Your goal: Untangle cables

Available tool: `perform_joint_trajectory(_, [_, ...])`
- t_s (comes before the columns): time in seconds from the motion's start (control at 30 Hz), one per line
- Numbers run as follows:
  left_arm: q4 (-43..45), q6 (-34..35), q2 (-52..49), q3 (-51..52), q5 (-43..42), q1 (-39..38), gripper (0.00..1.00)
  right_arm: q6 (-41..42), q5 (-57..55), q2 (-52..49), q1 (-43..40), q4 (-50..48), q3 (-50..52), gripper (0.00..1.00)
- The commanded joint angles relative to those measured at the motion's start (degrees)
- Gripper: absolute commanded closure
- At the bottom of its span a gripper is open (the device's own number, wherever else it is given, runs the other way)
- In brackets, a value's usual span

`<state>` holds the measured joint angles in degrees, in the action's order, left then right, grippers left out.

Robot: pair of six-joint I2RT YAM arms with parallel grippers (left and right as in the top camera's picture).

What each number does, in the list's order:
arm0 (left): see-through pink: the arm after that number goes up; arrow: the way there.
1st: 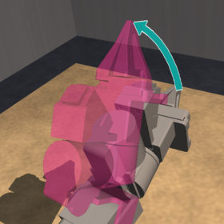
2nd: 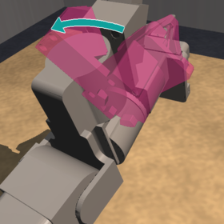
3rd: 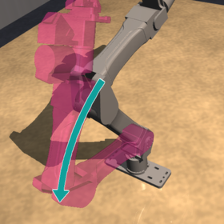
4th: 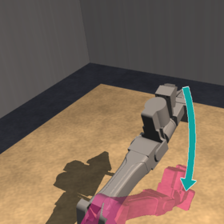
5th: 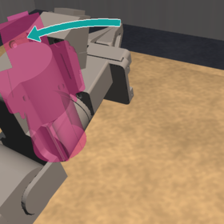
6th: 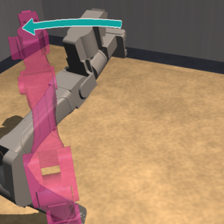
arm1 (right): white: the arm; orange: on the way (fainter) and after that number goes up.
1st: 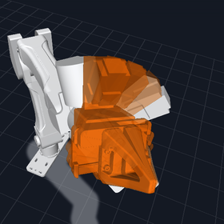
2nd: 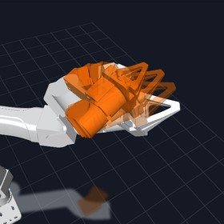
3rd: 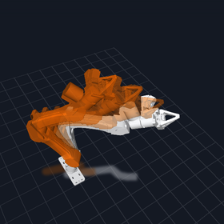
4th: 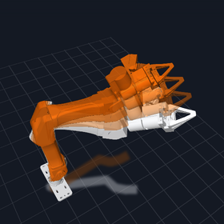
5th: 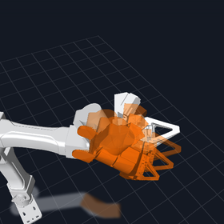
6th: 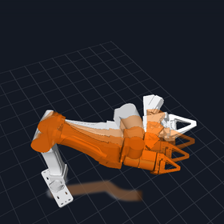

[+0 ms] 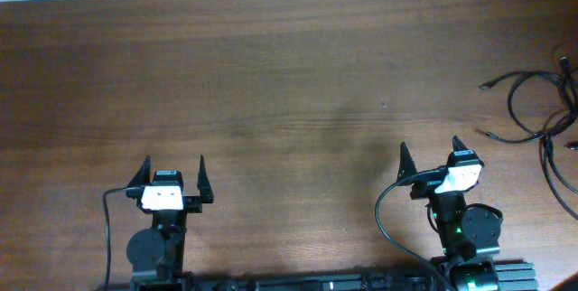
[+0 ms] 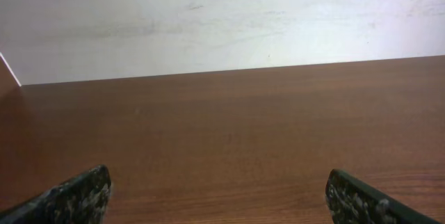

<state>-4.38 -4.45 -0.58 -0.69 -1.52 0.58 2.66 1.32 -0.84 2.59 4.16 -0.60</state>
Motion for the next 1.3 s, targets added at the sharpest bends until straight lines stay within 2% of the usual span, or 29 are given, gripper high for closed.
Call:
perform_joint_trajectory(0.0, [-0.37, 0.74, 0.28, 0.15, -0.02, 0.44, 0.01, 0.59, -1.14, 0.66, -0.37, 0.44, 0.28, 0.01])
perform_joint_trajectory(0.13, [-0.37, 0.74, 0.28, 0.15, -0.02, 0.44, 0.01, -3.87, 0.52, 0.66, -0.37, 0.44, 0.28, 0.01])
perform_joint_trajectory(1.27, [-0.37, 0.74, 0.28, 0.15, -0.02, 0.44, 0.01, -3.89, 0.33, 0.63, -0.37, 0.35, 0.28, 0.01])
